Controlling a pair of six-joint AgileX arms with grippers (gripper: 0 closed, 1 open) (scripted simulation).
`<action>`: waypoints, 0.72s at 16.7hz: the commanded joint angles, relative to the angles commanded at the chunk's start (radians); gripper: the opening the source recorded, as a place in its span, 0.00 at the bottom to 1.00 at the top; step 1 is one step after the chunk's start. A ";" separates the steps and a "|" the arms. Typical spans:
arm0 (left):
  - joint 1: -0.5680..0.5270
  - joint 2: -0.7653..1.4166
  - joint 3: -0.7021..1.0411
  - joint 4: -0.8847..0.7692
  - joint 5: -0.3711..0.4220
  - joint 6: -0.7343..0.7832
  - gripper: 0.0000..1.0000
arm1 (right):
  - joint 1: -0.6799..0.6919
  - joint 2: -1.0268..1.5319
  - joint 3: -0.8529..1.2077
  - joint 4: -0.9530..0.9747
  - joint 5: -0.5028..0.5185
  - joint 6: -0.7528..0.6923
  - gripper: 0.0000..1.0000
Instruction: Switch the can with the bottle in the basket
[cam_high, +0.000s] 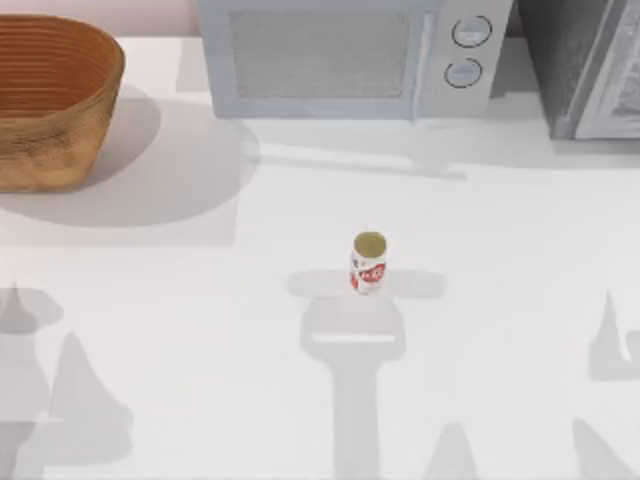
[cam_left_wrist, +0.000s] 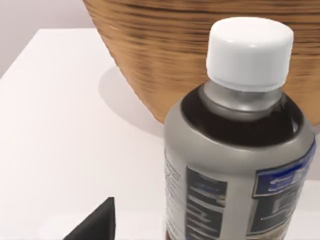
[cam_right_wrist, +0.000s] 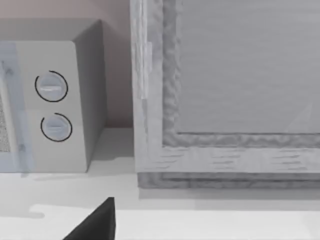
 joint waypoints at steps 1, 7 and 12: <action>0.012 0.037 0.002 0.028 0.012 0.003 1.00 | 0.000 0.000 0.000 0.000 0.000 0.000 1.00; 0.029 0.088 0.004 0.066 0.028 0.008 1.00 | 0.000 0.000 0.000 0.000 0.000 0.000 1.00; -0.014 0.140 0.056 0.075 -0.012 -0.006 1.00 | 0.000 0.000 0.000 0.000 0.000 0.000 1.00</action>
